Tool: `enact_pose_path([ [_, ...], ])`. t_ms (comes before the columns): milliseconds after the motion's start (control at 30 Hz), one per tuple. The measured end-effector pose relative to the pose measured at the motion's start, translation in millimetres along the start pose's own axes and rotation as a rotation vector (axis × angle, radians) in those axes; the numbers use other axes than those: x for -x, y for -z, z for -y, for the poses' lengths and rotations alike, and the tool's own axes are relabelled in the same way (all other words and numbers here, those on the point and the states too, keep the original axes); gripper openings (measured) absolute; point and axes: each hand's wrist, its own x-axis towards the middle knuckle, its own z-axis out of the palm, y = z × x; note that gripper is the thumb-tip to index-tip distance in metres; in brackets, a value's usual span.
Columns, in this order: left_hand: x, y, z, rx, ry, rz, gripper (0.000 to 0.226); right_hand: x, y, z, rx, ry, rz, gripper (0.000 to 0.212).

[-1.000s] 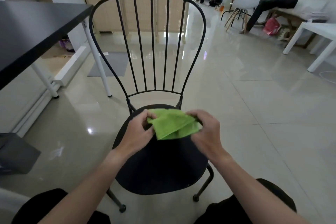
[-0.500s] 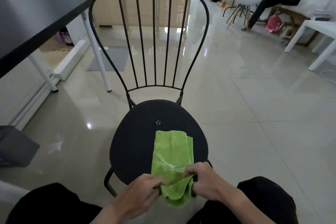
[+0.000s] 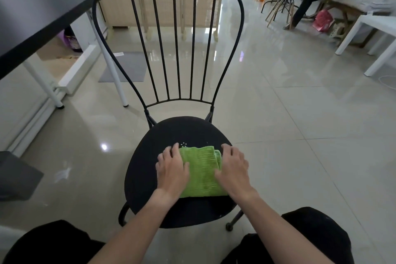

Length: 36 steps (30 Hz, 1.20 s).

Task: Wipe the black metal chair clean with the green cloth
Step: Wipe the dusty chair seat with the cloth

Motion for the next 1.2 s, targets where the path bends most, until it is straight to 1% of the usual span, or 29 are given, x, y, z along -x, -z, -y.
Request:
enact_pose_path([
  [33,3.6,-5.2,0.1,-0.044,-0.097,-0.022,0.055,6.4,-8.6,0.3,0.107,0.06,0.008,0.058],
  [100,12.2,-23.3,5.5,-0.151,-0.331,0.094,0.056,21.4,-26.2,-3.5,0.252,0.161,0.056,0.059],
  [133,16.2,-33.4,11.3,-0.217,-0.409,0.171,0.057,26.9,-35.1,-8.8,0.307,0.19,0.076,0.06],
  [167,19.8,-41.4,17.0,-0.272,-0.44,0.207,0.059,31.9,-42.0,-14.6,0.341,0.2,0.09,0.062],
  [267,23.3,-53.6,26.5,-0.352,-0.432,0.185,0.064,39.1,-48.8,-26.2,0.381,0.243,0.087,0.065],
  [367,21.0,-51.0,21.2,-0.321,-0.398,0.172,0.065,39.3,-45.0,-29.1,0.408,0.281,0.097,0.065],
  [500,14.2,-48.7,15.3,-0.322,-0.375,0.206,0.065,43.4,-42.3,-32.7,0.391,0.277,0.122,0.066],
  [600,6.4,-51.8,5.9,-0.317,-0.354,0.198,0.064,41.2,-39.2,-37.6,0.394,0.288,0.107,0.065],
  [733,-11.4,-59.5,-6.7,-0.333,-0.343,0.195,0.067,26.3,-36.1,-41.4,0.407,0.21,0.106,0.065],
  [867,-34.2,-64.1,-21.2,-0.389,-0.425,0.268,0.082,14.1,-33.2,-46.4,0.409,0.135,0.093,0.067],
  [1000,-56.8,-66.3,-23.5,-0.391,-0.44,0.256,0.088,4.1,-31.9,-46.4,0.395,0.098,0.09,0.067],
  [1067,-65.3,-63.5,-19.5,-0.39,-0.417,0.257,0.09,-5.3,-34.3,-40.9,0.391,0.092,0.096,0.067],
  [1133,-72.0,-58.2,-11.8,-0.378,-0.356,0.257,0.089,-18.1,-38.3,-32.9,0.387,0.102,0.097,0.067],
  [1200,-76.9,-49.2,2.2,-0.36,-0.261,0.244,0.078,-30.1,-42.9,-22.7,0.374,0.111,0.092,0.068],
])
